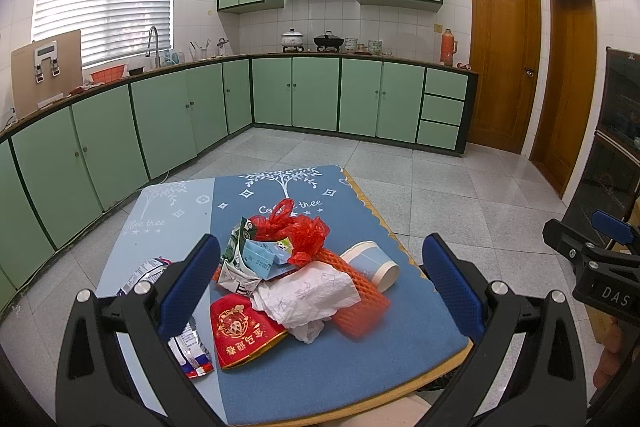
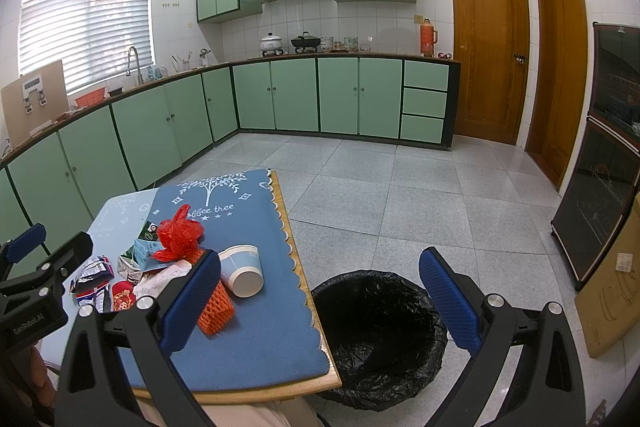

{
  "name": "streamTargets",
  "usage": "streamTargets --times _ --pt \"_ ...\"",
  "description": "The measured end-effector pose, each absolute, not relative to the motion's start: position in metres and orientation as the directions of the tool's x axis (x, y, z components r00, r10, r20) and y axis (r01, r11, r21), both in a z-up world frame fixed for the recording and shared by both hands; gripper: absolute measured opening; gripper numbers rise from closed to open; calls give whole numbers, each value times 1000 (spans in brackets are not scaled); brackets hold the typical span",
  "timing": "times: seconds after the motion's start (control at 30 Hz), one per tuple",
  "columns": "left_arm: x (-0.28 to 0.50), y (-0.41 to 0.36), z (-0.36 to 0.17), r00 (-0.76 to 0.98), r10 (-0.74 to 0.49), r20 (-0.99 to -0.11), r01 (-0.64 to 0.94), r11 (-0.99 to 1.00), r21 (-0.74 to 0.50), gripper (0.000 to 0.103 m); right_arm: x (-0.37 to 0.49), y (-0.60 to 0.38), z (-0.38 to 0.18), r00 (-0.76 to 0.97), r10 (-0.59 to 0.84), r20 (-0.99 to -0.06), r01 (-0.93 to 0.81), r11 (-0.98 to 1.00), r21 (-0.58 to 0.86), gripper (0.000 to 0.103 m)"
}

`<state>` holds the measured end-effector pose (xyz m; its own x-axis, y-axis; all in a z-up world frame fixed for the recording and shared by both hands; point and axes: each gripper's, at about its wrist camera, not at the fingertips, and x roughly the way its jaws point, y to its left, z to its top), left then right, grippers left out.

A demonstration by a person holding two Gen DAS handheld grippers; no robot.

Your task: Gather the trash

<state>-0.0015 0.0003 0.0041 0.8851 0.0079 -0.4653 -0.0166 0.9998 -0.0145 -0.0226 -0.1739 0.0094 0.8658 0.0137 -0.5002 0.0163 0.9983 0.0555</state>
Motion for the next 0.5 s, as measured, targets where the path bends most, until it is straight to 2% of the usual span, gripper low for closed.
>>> streamTargets --times 0.5 --pt "-4 1 8 886 9 -464 -17 1000 -13 98 -22 -174 9 865 14 -501 17 998 56 97"
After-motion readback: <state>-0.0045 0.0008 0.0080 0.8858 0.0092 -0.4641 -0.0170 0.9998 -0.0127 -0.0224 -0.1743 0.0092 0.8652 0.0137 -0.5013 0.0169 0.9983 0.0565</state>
